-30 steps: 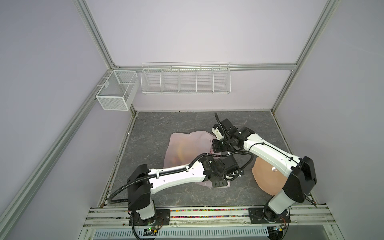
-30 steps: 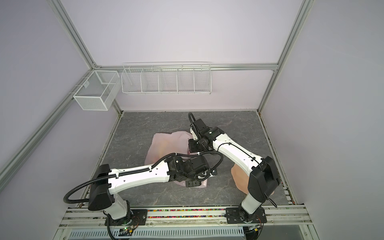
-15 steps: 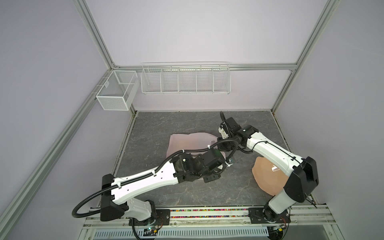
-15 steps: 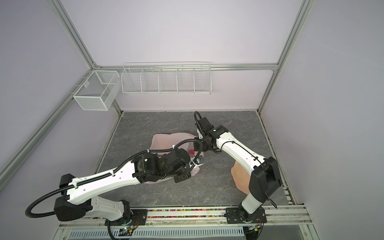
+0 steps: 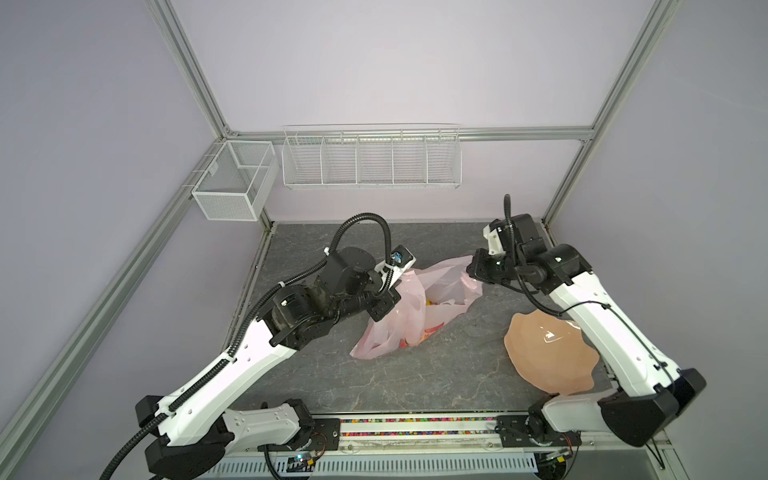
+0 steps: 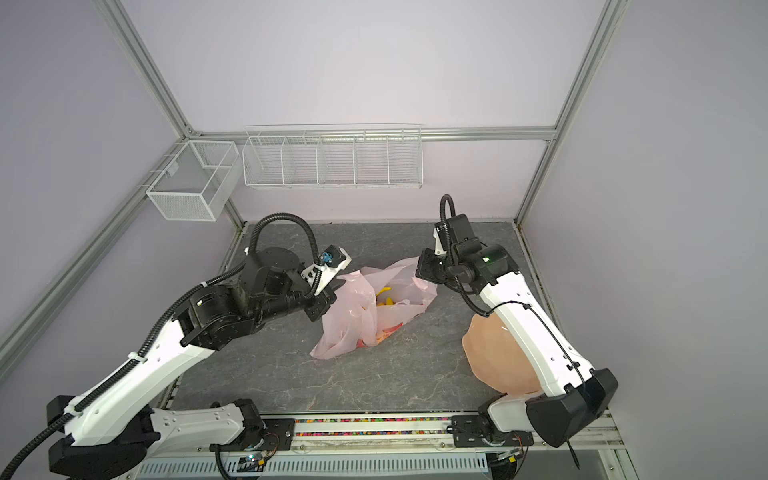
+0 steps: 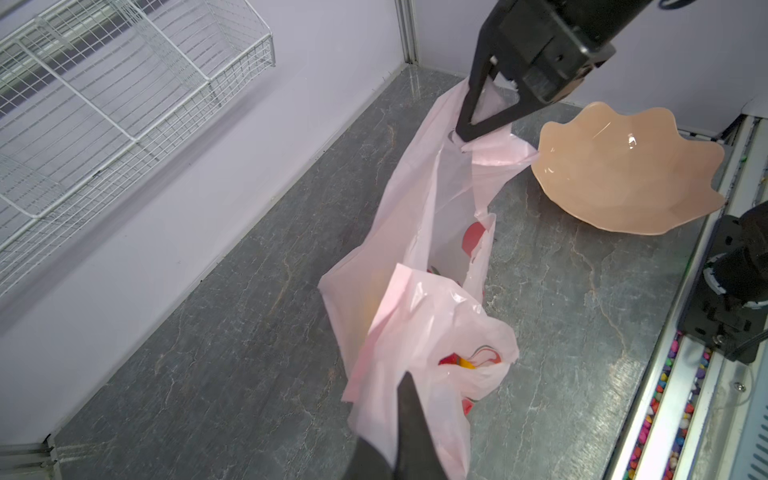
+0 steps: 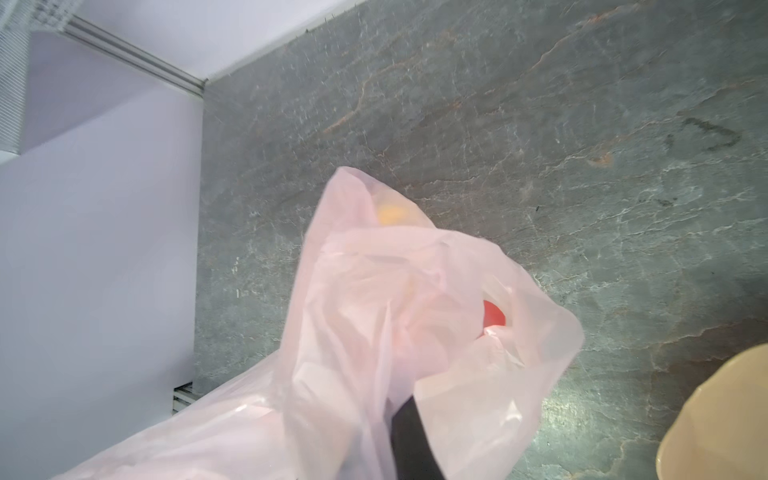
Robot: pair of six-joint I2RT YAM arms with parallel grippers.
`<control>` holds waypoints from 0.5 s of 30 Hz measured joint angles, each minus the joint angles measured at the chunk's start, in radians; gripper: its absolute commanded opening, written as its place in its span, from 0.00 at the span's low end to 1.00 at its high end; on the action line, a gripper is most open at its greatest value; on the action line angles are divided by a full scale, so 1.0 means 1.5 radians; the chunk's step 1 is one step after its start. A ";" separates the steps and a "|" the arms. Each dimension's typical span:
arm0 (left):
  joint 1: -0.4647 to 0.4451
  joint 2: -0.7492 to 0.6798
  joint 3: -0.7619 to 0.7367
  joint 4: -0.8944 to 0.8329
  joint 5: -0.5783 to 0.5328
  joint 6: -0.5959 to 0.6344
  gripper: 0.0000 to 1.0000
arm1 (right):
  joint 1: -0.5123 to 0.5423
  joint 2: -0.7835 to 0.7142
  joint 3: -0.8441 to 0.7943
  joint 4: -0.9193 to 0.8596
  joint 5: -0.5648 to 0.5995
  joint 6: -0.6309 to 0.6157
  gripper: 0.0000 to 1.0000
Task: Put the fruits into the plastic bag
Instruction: 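Lift the pink bag upright with both grippers and set it down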
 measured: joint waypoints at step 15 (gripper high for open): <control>0.246 0.038 0.017 0.148 0.192 -0.011 0.00 | -0.005 -0.089 0.081 -0.059 0.072 0.097 0.06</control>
